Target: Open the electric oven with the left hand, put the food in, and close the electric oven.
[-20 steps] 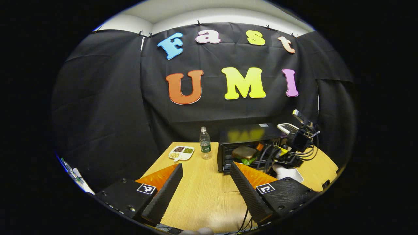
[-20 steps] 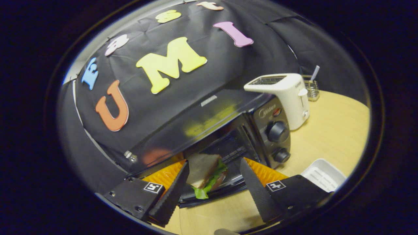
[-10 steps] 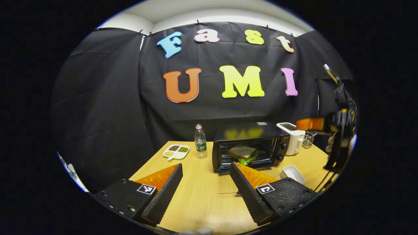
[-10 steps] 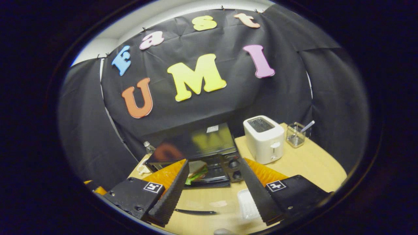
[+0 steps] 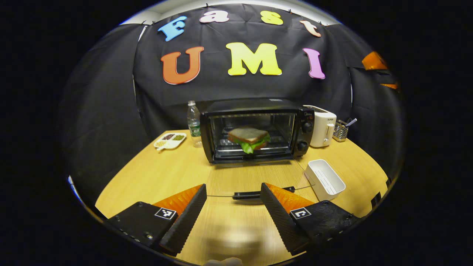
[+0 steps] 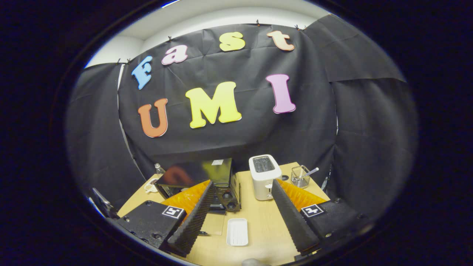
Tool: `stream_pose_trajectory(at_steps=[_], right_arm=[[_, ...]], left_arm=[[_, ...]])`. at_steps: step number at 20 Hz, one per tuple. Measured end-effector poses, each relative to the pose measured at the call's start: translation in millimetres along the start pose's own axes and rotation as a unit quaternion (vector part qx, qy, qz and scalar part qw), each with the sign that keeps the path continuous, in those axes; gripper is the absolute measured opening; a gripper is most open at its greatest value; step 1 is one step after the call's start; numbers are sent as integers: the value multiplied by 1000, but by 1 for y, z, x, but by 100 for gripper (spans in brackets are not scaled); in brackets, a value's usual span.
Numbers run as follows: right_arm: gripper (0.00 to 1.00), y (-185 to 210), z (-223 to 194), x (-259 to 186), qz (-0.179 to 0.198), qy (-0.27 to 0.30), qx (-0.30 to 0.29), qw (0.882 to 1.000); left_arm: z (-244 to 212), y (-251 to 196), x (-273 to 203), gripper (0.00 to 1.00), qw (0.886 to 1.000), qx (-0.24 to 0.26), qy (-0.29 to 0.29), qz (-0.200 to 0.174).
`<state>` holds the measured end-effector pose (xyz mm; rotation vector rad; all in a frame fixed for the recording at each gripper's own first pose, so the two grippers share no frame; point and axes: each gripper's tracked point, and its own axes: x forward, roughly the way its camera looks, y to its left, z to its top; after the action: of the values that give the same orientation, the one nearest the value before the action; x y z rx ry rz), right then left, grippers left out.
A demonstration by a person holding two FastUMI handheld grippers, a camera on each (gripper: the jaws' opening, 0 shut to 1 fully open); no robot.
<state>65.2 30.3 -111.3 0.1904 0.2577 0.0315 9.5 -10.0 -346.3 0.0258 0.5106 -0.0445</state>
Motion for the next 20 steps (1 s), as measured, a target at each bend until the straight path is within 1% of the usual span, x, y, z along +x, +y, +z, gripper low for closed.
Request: stream_pose_trajectory(at_steps=[3, 6, 9, 11, 13, 14, 15, 20], right_arm=[[100, -16, 14, -16, -7, -7, -22, 1000], [100, -29, 23, -31, -17, -10, -38, 999], [100, -41, 21, -40, -27, -4, -51, 998], [100, -48, 17, -44, -33, 4, -49, 998], [100, -53, 13, -45, -37, 10, -46, 998], [89, -56, 13, -44, -39, 12, -49, 998], [100, -57, 11, -44, -40, 15, -49, 998], [100, -54, 12, -39, -32, 16, -47, 998]], left_arm=[[-27, -29, 21, 96, 1000, -8, 23, -16], [-46, -47, 40, 96, 999, -7, 38, -23], [-56, -52, 54, 96, 999, -14, 47, -18], [-56, -51, 66, 96, 999, -20, 47, -11], [-61, -54, 71, 95, 998, -24, 55, -13], [-63, -53, 71, 96, 998, -23, 57, -12], [-63, -54, 71, 96, 998, -26, 57, -12], [-59, -54, 71, 95, 998, -30, 57, -10]])
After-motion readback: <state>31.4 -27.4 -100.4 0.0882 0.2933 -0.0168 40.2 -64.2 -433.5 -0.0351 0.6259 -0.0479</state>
